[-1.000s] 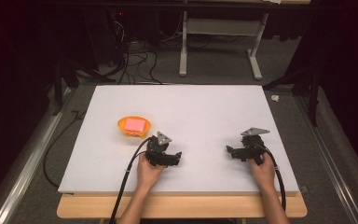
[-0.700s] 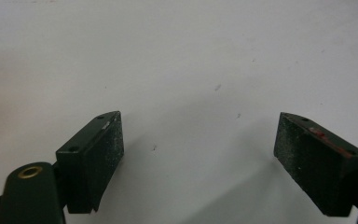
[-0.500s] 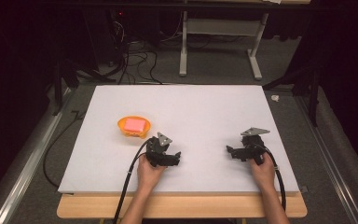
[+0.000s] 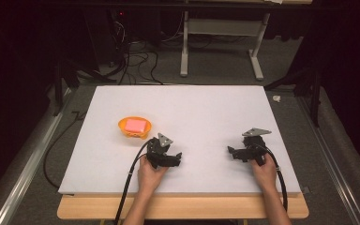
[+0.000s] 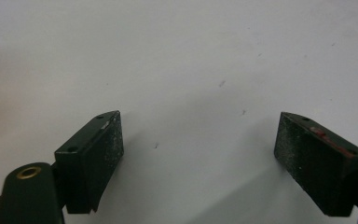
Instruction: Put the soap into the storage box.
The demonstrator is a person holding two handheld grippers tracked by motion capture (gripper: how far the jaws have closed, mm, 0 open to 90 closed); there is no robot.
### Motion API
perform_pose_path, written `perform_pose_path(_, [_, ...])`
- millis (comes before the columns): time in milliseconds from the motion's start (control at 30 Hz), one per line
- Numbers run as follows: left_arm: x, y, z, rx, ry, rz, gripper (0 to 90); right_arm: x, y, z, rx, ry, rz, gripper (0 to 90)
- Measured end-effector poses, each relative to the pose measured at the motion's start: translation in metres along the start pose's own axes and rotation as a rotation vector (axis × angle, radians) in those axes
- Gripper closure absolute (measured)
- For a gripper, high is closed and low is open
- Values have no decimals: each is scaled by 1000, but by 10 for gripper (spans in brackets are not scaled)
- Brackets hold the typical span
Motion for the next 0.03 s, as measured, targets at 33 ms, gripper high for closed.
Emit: perform_pose_path(33, [0, 0, 0, 0, 0, 0, 161, 0, 0, 0, 0, 0, 0, 143])
Point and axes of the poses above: each handheld gripper's, and its own axes: x roughly backward along the jaws, z roughly out of its underside, y roughly to its left, the point moved 1 cm from there along -x, roughly forward along the jaws, and after that the axes turned 12 degrees about -z, right-handed, at the moved point
